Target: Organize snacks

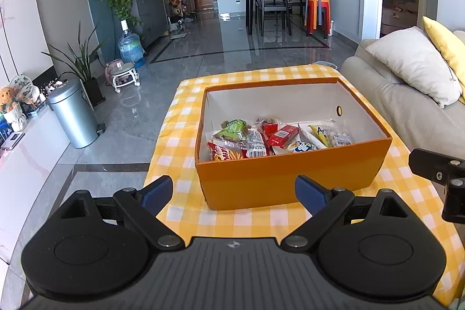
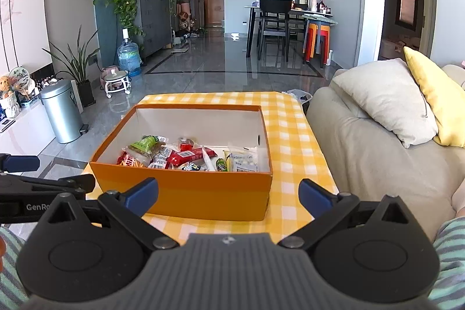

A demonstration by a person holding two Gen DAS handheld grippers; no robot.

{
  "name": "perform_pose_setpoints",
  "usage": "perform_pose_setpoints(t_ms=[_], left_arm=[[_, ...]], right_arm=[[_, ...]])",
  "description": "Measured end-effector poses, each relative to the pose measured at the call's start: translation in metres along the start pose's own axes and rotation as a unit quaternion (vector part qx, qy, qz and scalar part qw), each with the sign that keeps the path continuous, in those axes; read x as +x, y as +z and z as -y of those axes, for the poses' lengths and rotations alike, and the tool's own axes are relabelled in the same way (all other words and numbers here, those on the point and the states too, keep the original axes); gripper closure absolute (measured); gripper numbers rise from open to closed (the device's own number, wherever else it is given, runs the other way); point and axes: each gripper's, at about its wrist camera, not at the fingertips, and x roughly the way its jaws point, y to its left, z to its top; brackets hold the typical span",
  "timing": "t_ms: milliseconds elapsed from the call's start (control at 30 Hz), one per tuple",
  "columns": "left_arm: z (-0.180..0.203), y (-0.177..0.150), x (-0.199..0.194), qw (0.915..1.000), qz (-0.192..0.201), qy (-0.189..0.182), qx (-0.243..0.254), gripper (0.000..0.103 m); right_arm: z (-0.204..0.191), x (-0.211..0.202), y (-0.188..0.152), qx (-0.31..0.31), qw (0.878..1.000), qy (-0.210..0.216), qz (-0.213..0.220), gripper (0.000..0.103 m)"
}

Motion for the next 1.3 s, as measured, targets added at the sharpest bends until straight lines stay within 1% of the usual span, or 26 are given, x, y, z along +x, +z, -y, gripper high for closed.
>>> perform_pose_setpoints(t_ms=[667, 1300], left_arm=[[-0.0004, 0.0017, -0.0012, 1.0000, 0.000, 0.001, 0.000, 0.000], [-0.0007, 0.0031, -0.0043, 1.0000, -0.001, 0.001, -0.001, 0.000]], right_arm=[[-0.0007, -0.0073, 0.0006, 0.001, 1.000, 0.002, 0.015, 0.004], [-0.0022, -0.0091, -0.0011, 0.008, 1.000, 0.003, 0.012, 0.004]])
